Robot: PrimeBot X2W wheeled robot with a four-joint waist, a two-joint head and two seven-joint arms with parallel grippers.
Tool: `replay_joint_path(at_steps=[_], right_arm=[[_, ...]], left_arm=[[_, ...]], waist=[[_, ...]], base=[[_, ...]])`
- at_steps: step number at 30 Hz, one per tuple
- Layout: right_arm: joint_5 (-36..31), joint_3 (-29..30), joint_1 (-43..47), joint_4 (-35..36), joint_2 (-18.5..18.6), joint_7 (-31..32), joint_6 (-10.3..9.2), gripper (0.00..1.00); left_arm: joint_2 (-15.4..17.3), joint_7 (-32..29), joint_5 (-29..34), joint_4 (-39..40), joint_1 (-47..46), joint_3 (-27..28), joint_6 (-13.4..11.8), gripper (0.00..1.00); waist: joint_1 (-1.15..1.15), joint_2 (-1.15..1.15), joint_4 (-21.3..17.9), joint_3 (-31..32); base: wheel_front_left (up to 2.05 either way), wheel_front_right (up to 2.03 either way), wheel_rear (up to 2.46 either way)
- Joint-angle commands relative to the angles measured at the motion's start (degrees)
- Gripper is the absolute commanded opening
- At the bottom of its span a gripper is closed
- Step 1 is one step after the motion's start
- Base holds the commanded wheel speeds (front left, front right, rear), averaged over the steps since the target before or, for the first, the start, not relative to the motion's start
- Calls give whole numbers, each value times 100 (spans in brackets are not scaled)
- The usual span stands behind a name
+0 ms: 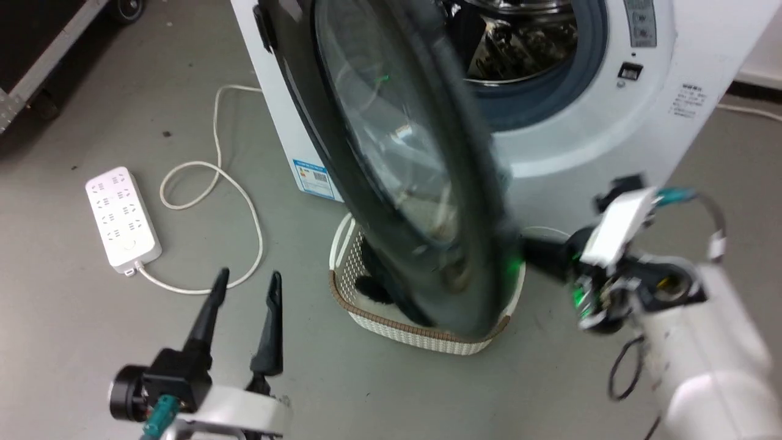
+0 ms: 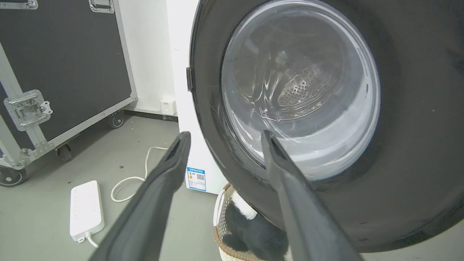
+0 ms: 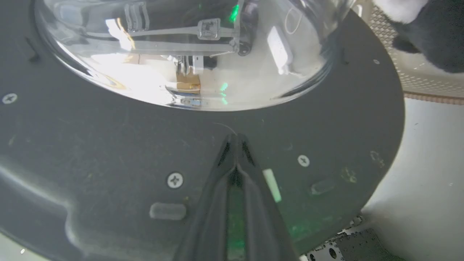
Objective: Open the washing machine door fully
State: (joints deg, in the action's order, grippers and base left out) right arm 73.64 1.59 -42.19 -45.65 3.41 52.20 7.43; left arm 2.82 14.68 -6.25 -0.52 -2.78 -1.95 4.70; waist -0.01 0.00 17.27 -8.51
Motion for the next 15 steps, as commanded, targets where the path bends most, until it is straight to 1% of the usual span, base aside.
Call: replay_joint_path(at_steps=[1, 2, 3, 4, 7, 9, 13, 14, 15], right_arm=[[213, -214, 208, 63, -53, -33, 6, 0], [444, -454, 329, 132, -53, -85, 6, 0], [783, -941, 547, 294, -53, -253, 6, 0], [783, -941, 547, 294, -53, -253, 6, 0], [1163, -1544, 806, 493, -53, -531, 6, 0], [1380, -1832, 894, 585, -53, -727, 6, 0], [1624, -2115, 897, 660, -53, -1131, 6, 0], [1547, -2115, 859, 646, -53, -1315, 6, 46], [1502, -2122, 825, 628, -53, -1416, 6, 100]], left_arm=[[6, 32, 24, -43, 116, -30, 0, 100], [6, 32, 29, -85, 157, -50, 11, 100], [6, 32, 9, -186, 234, -94, 33, 100], [6, 32, 9, -186, 234, -94, 33, 100], [6, 32, 25, -313, 291, -142, 56, 100], [6, 32, 10, -353, 310, -161, 62, 100], [6, 32, -18, -394, 311, -200, 82, 100], [6, 32, -23, -398, 307, -196, 81, 100], [6, 32, -32, -399, 300, -185, 73, 100]], waist=[[1, 0, 31, 56], [1, 0, 43, 87], [1, 0, 61, 121], [1, 0, 61, 121], [1, 0, 83, 161], [1, 0, 84, 165], [1, 0, 43, 147], [1, 0, 14, 146], [1, 0, -25, 140]], base=[[0, 0, 0], [0, 0, 0], [0, 0, 0], [0, 0, 0], [0, 0, 0], [0, 0, 0], [0, 0, 0], [0, 0, 0], [0, 0, 0]])
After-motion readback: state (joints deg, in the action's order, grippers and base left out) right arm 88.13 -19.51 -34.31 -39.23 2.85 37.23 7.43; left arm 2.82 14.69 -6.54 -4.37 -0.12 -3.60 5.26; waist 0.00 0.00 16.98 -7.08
